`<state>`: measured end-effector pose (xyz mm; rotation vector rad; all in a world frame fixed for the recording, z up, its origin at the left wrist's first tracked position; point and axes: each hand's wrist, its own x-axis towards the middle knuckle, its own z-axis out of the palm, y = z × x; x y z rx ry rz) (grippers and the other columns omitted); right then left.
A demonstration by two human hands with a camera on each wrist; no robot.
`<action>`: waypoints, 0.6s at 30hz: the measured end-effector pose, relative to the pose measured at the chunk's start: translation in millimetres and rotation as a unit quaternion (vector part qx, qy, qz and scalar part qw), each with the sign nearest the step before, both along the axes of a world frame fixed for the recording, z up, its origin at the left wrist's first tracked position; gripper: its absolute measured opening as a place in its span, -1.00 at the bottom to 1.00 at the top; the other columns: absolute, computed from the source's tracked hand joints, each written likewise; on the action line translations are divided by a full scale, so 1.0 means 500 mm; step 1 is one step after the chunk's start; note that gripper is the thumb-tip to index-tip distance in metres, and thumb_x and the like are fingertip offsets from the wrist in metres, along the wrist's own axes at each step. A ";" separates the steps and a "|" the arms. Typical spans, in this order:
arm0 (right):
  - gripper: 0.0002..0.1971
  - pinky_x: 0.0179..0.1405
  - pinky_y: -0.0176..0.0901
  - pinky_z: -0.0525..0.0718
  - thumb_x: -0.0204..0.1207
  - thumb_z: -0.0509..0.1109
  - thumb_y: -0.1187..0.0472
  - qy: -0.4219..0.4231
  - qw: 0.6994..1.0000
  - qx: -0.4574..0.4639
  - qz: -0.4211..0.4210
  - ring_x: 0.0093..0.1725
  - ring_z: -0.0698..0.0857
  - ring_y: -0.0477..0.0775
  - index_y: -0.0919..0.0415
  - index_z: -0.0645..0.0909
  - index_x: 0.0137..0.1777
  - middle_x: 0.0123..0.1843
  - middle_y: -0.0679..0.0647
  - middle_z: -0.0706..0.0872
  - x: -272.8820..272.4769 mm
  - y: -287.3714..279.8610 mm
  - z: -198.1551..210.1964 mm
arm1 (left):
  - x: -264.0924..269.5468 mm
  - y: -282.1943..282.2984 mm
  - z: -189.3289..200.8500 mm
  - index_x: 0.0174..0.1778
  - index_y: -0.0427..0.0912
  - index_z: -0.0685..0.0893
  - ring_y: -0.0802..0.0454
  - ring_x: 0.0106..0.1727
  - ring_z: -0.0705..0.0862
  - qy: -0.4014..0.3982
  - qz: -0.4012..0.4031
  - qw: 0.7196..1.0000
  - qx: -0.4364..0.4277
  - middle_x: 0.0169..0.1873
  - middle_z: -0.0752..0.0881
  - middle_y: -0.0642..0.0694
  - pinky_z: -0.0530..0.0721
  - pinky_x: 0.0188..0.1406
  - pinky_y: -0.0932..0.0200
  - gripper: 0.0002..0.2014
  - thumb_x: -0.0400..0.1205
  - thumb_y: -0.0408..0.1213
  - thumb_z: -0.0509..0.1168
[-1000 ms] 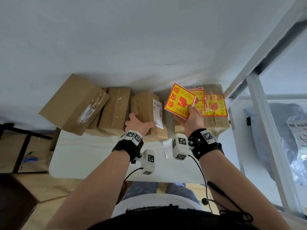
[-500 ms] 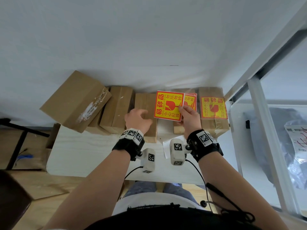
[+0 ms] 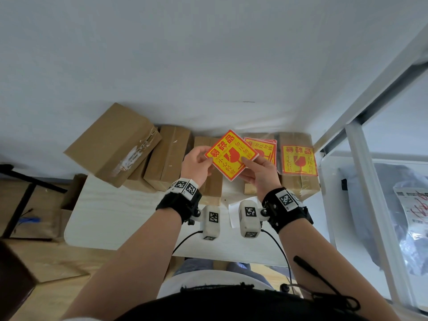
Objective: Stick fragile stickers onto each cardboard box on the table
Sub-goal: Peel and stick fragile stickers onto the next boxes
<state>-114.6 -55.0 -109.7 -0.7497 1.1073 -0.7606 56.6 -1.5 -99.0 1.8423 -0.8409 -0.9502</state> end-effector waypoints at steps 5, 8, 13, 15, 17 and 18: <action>-0.87 0.10 0.08 0.78 0.54 0.48 0.37 0.024 0.999 -0.014 -0.024 -0.05 0.81 0.12 0.20 0.62 0.01 -0.06 0.13 0.84 0.001 -0.015 0.008 | 0.006 -0.003 0.016 0.38 -0.02 0.60 0.01 -0.08 0.81 0.065 0.006 0.997 -0.027 -0.05 0.78 -0.14 0.82 -0.22 0.13 -0.68 0.72 -0.37 0.28; -0.88 -0.05 0.03 0.82 0.55 0.47 0.37 0.013 0.997 -0.023 -0.068 -0.08 0.84 0.13 0.22 0.59 -0.01 -0.10 0.13 0.85 0.007 -0.022 0.013 | 0.003 -0.003 0.023 0.33 -0.24 0.60 -0.12 -0.03 0.84 0.203 0.024 0.979 0.015 0.02 0.82 -0.22 0.83 -0.09 -0.03 -0.70 0.67 -0.35 0.36; -0.85 0.00 0.13 0.81 0.57 0.46 0.33 0.028 0.991 -0.036 -0.125 0.01 0.84 0.25 0.25 0.58 0.09 0.05 0.25 0.83 0.015 -0.036 0.009 | -0.002 0.009 0.018 0.12 -0.36 0.74 -0.17 -0.11 0.82 0.189 -0.042 0.980 0.052 -0.07 0.84 -0.30 0.84 -0.09 0.03 -0.82 0.62 -0.41 0.42; -0.83 0.02 0.15 0.81 0.59 0.45 0.32 0.034 0.990 -0.036 -0.130 0.01 0.84 0.24 0.27 0.58 0.13 0.05 0.23 0.83 0.015 -0.037 0.007 | -0.005 0.011 0.018 0.12 -0.36 0.75 -0.15 -0.12 0.81 0.205 -0.049 0.976 0.056 -0.05 0.84 -0.30 0.84 -0.06 0.01 -0.81 0.63 -0.39 0.41; -0.82 0.02 0.16 0.81 0.60 0.43 0.31 0.037 0.990 -0.034 -0.131 0.02 0.84 0.24 0.28 0.58 0.16 0.06 0.22 0.83 0.013 -0.038 0.007 | -0.006 0.010 0.019 0.14 -0.35 0.75 -0.13 -0.13 0.81 0.226 -0.055 0.971 0.059 -0.02 0.83 -0.29 0.82 -0.01 -0.04 -0.80 0.64 -0.36 0.40; -0.80 0.01 0.15 0.81 0.60 0.43 0.31 0.041 0.990 -0.032 -0.131 0.02 0.84 0.24 0.29 0.57 0.18 0.07 0.22 0.83 0.012 -0.038 0.008 | -0.006 0.009 0.019 0.13 -0.33 0.76 -0.11 -0.14 0.81 0.229 -0.060 0.970 0.060 -0.03 0.84 -0.28 0.81 0.02 -0.07 -0.81 0.64 -0.35 0.39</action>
